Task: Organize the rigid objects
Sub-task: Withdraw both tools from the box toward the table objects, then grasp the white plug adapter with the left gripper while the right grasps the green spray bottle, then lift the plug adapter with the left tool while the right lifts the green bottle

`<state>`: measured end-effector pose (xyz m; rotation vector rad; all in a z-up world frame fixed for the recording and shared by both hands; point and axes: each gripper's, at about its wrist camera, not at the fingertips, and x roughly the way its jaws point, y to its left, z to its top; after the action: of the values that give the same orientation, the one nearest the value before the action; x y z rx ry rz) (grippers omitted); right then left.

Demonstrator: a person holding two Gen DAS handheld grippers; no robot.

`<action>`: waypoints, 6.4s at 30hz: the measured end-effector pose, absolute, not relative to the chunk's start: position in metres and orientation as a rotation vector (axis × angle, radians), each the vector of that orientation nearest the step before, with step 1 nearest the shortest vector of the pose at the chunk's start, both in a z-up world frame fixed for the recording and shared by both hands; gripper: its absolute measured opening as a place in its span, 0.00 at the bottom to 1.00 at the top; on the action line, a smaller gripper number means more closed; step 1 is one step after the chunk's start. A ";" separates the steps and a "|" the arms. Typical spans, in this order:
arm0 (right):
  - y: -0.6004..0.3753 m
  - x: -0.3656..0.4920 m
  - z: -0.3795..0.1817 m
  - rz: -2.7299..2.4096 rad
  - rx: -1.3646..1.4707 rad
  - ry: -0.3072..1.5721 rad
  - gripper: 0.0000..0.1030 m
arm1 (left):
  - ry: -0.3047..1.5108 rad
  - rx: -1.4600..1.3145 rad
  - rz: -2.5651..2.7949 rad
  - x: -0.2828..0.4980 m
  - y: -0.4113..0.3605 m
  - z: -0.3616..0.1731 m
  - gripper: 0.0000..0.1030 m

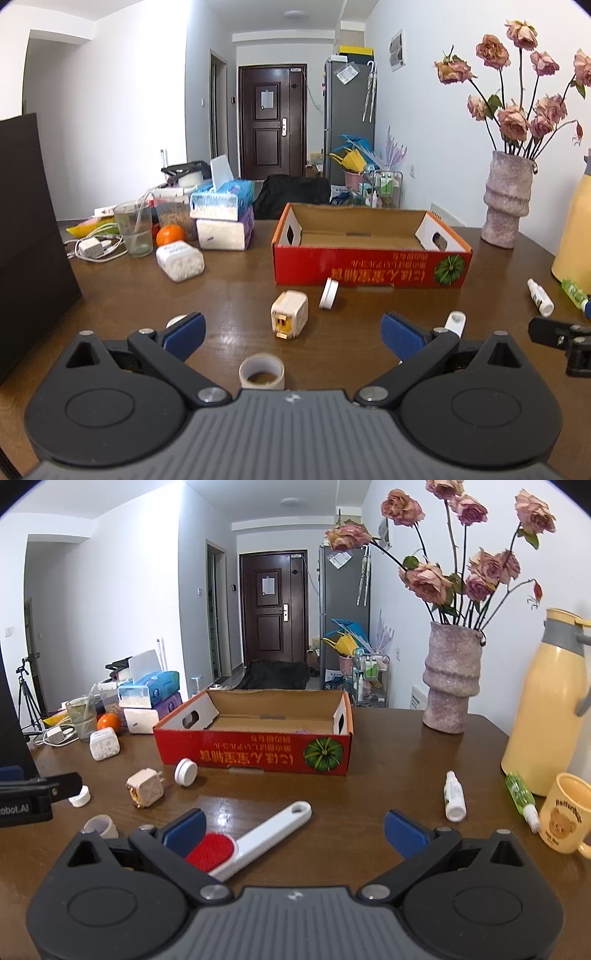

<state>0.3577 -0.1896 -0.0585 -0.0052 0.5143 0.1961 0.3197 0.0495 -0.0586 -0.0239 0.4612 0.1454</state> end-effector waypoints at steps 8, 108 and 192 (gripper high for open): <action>-0.201 0.348 -0.069 0.171 0.016 0.537 1.00 | 0.488 -0.014 0.156 0.313 0.057 -0.070 1.00; -0.410 0.636 -0.157 -0.393 -0.239 0.849 0.39 | 0.787 0.010 0.183 0.515 0.079 -0.142 0.32; -0.286 0.413 -0.089 0.064 0.015 0.580 0.29 | 0.647 -0.027 0.060 0.390 0.058 -0.083 0.32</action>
<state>0.4126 -0.2861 -0.0890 0.0155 0.5801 0.0637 0.3897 0.0581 -0.0826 -0.0268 0.6475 0.0604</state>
